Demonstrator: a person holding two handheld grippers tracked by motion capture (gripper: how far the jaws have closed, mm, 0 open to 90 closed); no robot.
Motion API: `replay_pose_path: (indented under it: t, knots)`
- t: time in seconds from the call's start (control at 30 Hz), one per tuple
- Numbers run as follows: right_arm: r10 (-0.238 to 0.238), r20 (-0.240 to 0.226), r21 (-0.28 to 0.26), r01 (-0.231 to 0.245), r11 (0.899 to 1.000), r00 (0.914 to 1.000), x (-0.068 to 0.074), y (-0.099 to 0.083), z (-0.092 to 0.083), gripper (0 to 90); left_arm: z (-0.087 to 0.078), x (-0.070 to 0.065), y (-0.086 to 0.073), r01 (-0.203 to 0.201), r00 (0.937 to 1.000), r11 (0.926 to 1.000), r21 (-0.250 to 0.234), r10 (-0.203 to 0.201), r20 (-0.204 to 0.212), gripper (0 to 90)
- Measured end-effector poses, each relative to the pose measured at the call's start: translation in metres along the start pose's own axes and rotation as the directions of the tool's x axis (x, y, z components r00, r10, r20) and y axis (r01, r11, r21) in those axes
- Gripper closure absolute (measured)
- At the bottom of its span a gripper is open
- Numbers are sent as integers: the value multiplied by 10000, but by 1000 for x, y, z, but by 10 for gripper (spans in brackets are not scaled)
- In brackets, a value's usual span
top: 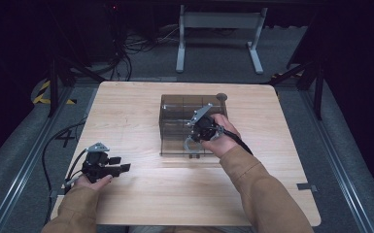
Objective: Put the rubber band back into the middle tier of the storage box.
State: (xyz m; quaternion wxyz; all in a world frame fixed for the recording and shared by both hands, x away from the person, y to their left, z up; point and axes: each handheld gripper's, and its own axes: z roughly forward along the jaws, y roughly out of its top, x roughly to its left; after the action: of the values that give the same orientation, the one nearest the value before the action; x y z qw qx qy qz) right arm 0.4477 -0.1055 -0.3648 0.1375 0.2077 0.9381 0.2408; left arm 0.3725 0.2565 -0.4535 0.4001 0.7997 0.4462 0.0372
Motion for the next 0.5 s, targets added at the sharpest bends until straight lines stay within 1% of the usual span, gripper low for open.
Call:
replay_pose_path:
  t: [0.13,0.5]
  knots:
    - [-36,-80,14,36,10000,10000,0,-1,3,900,0,0,0,23,10000,10000,-4,-23,10,430]
    - [-36,-108,177,38,9998,9999,-2,-4,9,900,0,0,0,21,10000,10000,-3,-21,15,430]
